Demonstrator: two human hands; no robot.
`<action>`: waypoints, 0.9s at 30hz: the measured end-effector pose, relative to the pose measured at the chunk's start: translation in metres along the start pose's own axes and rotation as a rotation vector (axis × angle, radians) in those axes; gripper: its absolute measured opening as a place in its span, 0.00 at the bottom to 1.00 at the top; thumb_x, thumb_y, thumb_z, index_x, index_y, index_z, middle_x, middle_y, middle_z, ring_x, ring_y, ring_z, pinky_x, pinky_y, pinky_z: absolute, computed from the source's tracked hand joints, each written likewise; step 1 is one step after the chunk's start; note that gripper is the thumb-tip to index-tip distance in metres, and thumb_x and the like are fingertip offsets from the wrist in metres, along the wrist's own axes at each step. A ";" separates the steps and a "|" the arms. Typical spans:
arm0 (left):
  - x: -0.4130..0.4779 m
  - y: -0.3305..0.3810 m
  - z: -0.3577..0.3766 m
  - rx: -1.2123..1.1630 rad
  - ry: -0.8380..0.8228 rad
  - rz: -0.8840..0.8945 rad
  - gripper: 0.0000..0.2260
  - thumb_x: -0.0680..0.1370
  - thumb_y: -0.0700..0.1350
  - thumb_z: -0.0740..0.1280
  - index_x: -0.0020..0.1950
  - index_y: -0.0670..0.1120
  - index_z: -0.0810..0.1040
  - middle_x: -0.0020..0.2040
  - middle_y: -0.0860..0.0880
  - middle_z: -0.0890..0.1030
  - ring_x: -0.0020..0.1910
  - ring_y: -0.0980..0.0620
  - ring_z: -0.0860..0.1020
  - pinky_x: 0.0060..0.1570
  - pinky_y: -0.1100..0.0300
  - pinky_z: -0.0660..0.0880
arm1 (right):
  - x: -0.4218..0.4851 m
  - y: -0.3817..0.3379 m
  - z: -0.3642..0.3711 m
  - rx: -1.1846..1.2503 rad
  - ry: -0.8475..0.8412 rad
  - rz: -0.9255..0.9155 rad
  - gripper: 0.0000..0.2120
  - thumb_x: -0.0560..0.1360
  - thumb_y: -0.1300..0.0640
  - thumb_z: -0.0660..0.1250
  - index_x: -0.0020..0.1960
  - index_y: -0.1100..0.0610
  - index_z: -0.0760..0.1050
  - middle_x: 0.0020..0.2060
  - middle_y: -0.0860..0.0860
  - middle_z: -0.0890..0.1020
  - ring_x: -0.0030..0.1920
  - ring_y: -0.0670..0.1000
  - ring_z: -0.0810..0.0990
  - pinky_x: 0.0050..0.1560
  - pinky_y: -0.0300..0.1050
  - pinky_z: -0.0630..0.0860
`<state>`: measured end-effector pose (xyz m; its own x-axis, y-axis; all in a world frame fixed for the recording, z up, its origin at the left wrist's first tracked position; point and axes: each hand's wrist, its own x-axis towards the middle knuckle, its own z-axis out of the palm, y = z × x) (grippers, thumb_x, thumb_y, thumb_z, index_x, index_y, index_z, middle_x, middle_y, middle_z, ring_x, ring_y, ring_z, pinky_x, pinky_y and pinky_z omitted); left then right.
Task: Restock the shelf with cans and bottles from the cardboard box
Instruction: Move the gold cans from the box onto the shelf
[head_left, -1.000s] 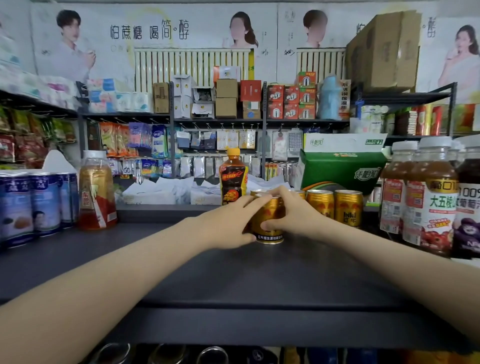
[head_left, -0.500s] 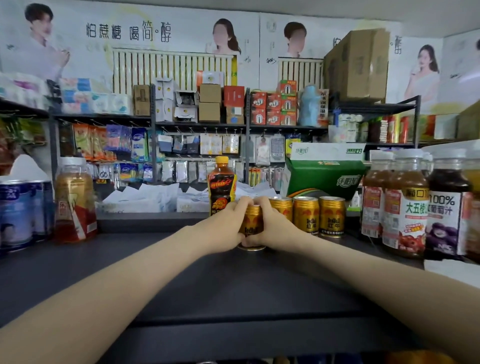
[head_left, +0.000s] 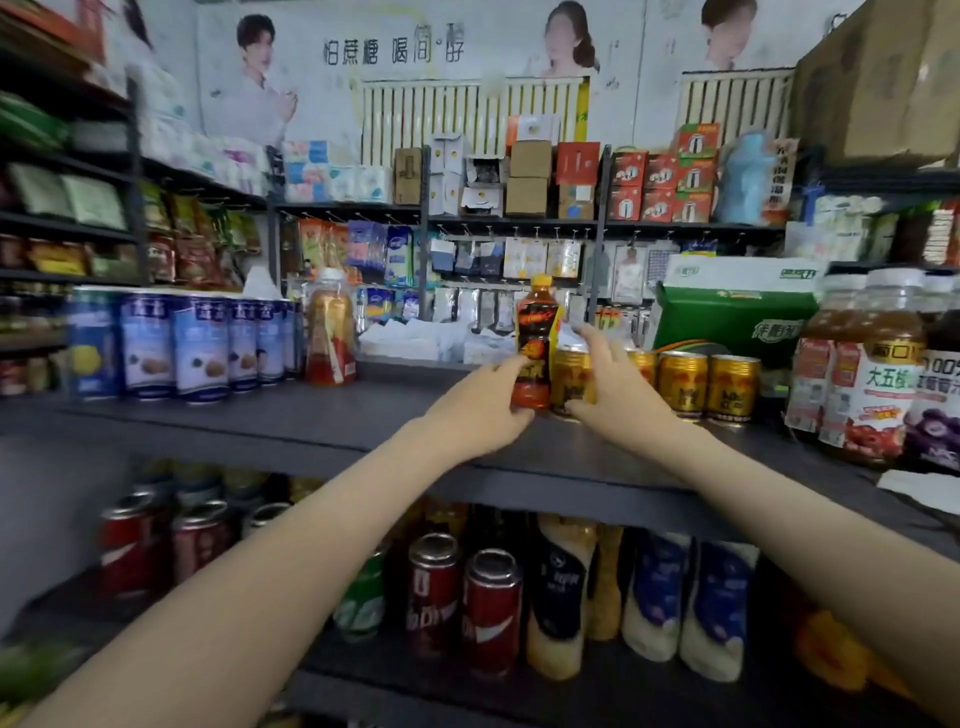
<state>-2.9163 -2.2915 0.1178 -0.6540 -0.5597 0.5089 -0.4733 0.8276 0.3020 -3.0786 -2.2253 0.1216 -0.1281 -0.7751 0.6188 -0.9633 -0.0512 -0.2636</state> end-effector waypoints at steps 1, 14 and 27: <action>-0.021 0.002 -0.001 -0.018 0.075 -0.042 0.24 0.79 0.46 0.64 0.74 0.49 0.63 0.69 0.46 0.70 0.67 0.48 0.70 0.63 0.57 0.67 | -0.016 -0.015 0.005 -0.004 0.008 -0.083 0.37 0.73 0.64 0.68 0.76 0.56 0.54 0.71 0.57 0.63 0.68 0.57 0.67 0.65 0.47 0.67; -0.434 -0.064 0.047 0.042 0.090 -0.916 0.20 0.80 0.45 0.60 0.71 0.45 0.64 0.68 0.47 0.68 0.67 0.47 0.69 0.61 0.57 0.69 | -0.266 -0.230 0.221 0.442 -0.703 -0.447 0.28 0.79 0.61 0.61 0.76 0.53 0.55 0.73 0.48 0.61 0.69 0.50 0.67 0.60 0.37 0.68; -0.711 -0.240 -0.009 0.117 -0.147 -1.522 0.22 0.79 0.45 0.61 0.72 0.45 0.62 0.67 0.44 0.68 0.64 0.43 0.71 0.58 0.53 0.70 | -0.350 -0.468 0.442 0.444 -1.172 -0.511 0.29 0.79 0.59 0.60 0.77 0.52 0.54 0.73 0.49 0.60 0.68 0.54 0.68 0.60 0.47 0.72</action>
<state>-2.3325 -2.0920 -0.3095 0.4313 -0.8513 -0.2988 -0.7648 -0.5206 0.3794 -2.4791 -2.2081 -0.2988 0.7080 -0.6734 -0.2126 -0.6567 -0.5172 -0.5488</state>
